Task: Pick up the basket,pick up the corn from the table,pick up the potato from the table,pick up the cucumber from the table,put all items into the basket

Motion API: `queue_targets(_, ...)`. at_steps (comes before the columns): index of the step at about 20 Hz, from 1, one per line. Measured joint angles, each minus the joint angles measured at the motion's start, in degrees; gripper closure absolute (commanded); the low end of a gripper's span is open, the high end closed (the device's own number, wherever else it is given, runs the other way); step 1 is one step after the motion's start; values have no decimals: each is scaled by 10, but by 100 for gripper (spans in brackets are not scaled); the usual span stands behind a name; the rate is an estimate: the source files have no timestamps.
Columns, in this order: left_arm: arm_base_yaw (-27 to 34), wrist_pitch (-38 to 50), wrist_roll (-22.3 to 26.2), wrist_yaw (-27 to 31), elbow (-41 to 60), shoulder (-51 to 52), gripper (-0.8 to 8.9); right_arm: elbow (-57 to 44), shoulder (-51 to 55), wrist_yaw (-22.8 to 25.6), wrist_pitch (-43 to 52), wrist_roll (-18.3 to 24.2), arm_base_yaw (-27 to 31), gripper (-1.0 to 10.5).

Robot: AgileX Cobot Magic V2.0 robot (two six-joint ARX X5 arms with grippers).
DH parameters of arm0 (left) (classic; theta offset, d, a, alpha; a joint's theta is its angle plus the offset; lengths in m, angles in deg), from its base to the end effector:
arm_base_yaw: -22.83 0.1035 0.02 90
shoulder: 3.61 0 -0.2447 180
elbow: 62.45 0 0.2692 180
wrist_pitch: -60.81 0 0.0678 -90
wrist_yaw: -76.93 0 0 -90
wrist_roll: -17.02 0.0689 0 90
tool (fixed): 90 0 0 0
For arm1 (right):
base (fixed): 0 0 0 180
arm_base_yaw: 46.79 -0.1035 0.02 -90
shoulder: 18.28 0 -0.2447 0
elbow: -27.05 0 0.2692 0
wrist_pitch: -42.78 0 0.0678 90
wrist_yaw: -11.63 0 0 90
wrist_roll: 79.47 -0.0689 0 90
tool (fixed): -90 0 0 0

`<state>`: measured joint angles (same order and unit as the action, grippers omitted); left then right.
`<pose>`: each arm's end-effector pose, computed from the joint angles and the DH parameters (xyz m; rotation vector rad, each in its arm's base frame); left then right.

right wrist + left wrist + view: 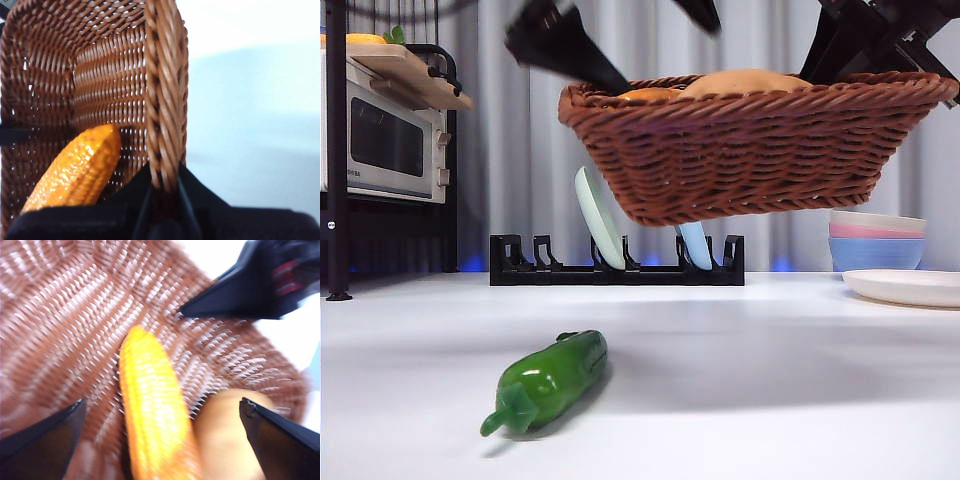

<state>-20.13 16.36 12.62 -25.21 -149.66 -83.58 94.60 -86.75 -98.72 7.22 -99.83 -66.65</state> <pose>0.2478 -0.2505 0.2967 0.1108 0.6846 -0.9001 0.2795 0.1264 0.2481 0.3315 0.7629 0.5549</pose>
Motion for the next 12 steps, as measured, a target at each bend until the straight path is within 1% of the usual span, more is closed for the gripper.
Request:
queue_targets(3, -8, -64, -2, 0, -54, 69, 252, 0, 0, 0, 11, 0, 0, 963)
queue_targets(6, -24, -149, -2, 0, -64, 137, 252, 0, 0, 0, 39, 0, 4, 963)
queue_targets(10, -52, -250, -2, 0, -63, 167, 252, 0, 0, 0, 43, 0, 19, 963)
queue_targets(11, -58, -266, -2, 5, -63, 170, 252, 0, 0, 0, 43, 0, 26, 963)
queue_targets(12, -66, -291, -2, 24, -63, 170, 252, 0, 0, 0, 43, -1, 33, 963)
